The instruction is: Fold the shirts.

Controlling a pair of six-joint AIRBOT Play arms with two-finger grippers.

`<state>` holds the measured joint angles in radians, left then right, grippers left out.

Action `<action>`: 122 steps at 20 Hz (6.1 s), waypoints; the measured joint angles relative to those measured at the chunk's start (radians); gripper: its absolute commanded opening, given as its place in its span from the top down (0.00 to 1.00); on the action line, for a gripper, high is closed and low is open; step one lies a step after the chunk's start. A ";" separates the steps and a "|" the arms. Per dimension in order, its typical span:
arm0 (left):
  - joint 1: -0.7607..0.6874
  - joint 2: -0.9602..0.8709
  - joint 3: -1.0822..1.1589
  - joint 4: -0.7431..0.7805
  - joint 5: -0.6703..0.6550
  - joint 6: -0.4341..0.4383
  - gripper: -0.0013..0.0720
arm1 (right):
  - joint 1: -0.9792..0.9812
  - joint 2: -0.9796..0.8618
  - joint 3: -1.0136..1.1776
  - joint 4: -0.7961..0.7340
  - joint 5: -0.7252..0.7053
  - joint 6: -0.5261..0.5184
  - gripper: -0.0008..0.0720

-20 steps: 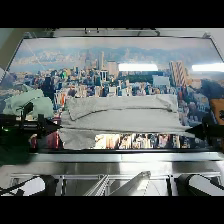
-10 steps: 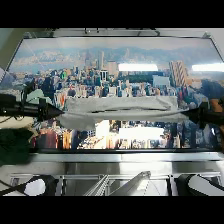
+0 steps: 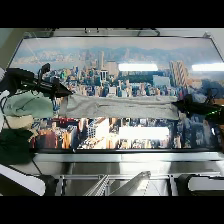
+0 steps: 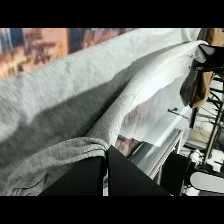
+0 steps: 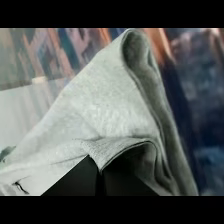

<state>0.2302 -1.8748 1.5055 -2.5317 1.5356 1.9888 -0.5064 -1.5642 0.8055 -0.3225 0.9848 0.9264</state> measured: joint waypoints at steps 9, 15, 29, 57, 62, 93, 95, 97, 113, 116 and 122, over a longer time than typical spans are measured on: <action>-0.003 -0.158 0.198 -0.002 0.078 -0.045 0.01 | -0.001 -0.026 0.039 -0.046 0.066 -0.079 0.36; 0.007 -0.117 0.301 -0.002 0.189 -0.098 0.89 | -0.085 0.029 0.159 -0.266 0.139 0.035 0.02; -0.191 -0.074 0.318 0.005 0.175 -0.113 0.96 | 0.077 -0.156 0.202 -0.240 0.095 0.095 0.96; -0.476 0.092 0.405 0.019 0.109 -0.155 0.96 | 0.500 0.120 0.425 0.003 0.293 0.155 0.96; -0.240 0.383 0.113 0.006 0.134 -0.085 0.96 | 0.874 -0.043 0.497 0.046 -0.074 0.155 0.96; 0.083 0.909 -0.352 0.001 0.011 0.028 0.96 | 0.632 -0.138 0.223 -0.166 -0.054 0.256 0.12; 0.083 0.912 -0.352 0.001 0.011 0.028 0.96 | 0.665 -0.155 0.222 -0.117 -0.076 0.239 0.17; 0.083 0.914 -0.352 0.001 0.010 0.028 0.96 | 0.689 -0.167 0.221 -0.100 -0.098 0.229 0.79; 0.083 0.915 -0.352 0.000 0.044 0.026 0.96 | -0.065 0.326 0.301 -0.406 0.030 0.421 0.96; 0.083 0.915 -0.352 0.000 0.050 0.028 0.96 | -0.383 0.404 0.306 -0.590 0.136 0.467 0.96; 0.083 0.915 -0.352 0.000 0.052 0.028 0.96 | -0.743 0.338 0.233 -0.864 0.277 0.500 0.96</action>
<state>0.3134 -0.9600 1.1530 -2.5313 1.5875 2.0167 -1.2499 -1.2259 1.0386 -1.1866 1.2621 1.4269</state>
